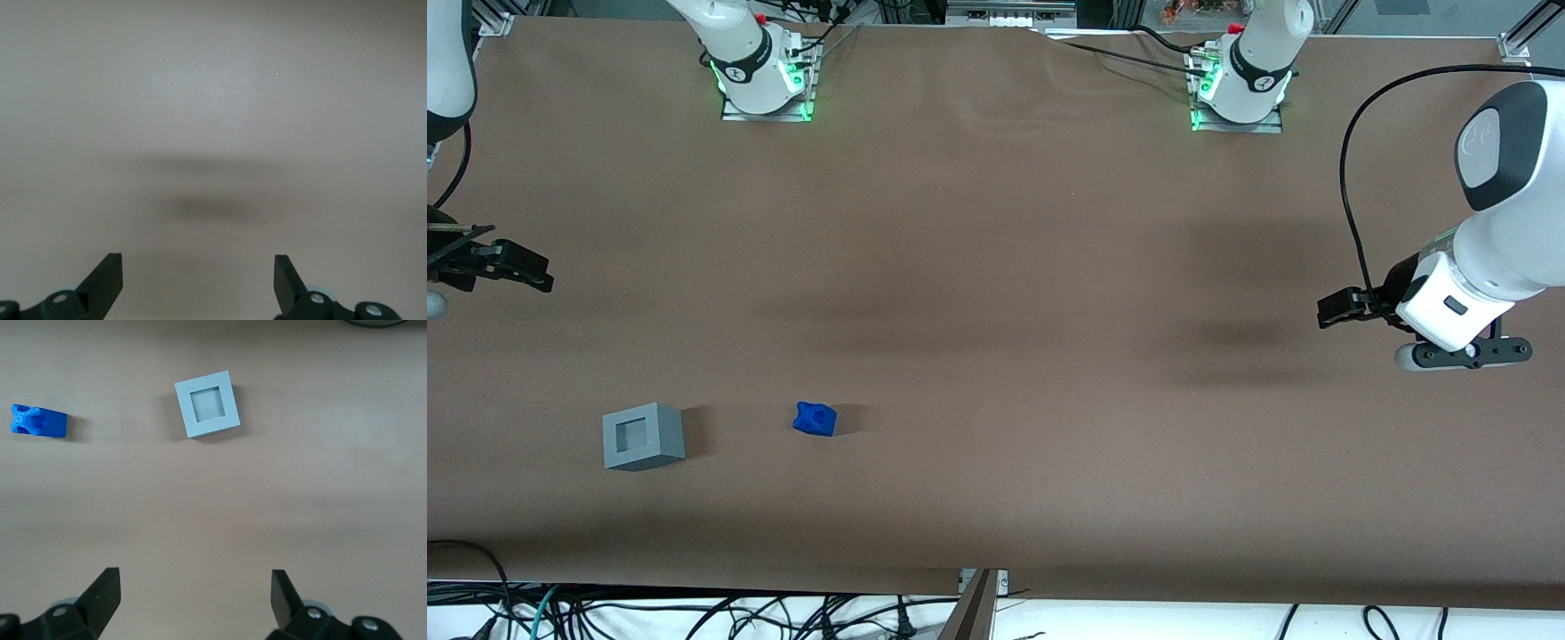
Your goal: Insert blue part into gray base with right arm
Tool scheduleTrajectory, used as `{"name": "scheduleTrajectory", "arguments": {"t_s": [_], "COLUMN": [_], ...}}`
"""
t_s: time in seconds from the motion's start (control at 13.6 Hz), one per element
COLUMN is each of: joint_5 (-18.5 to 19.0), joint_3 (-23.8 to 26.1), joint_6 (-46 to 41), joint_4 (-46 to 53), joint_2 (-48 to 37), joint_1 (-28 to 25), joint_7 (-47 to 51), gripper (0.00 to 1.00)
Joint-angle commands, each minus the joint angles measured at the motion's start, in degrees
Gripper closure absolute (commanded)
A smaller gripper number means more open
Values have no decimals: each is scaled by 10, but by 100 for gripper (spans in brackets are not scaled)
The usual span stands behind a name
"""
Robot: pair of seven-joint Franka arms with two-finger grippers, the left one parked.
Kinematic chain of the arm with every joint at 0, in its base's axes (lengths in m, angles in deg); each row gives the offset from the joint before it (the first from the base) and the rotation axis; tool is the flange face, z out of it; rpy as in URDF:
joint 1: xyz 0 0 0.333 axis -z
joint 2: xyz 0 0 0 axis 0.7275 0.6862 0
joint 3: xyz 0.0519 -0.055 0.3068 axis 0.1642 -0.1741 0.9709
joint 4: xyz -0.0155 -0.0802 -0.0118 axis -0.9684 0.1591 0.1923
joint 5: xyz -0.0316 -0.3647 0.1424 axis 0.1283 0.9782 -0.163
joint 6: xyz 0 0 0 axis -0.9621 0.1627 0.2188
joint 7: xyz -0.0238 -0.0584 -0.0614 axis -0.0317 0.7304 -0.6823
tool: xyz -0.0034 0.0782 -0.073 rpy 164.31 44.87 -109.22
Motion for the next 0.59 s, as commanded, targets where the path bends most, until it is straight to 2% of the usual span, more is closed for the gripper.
{"name": "scheduleTrajectory", "arguments": {"t_s": [0.0, 0.51], "joint_5": [-1, -4], "joint_3": [0, 1], "joint_6": [-3, -2], "joint_4": [8, 17], "joint_2": [-1, 2], "joint_1": [2, 0], "joint_7": [-8, -9], "gripper": [0, 0]}}
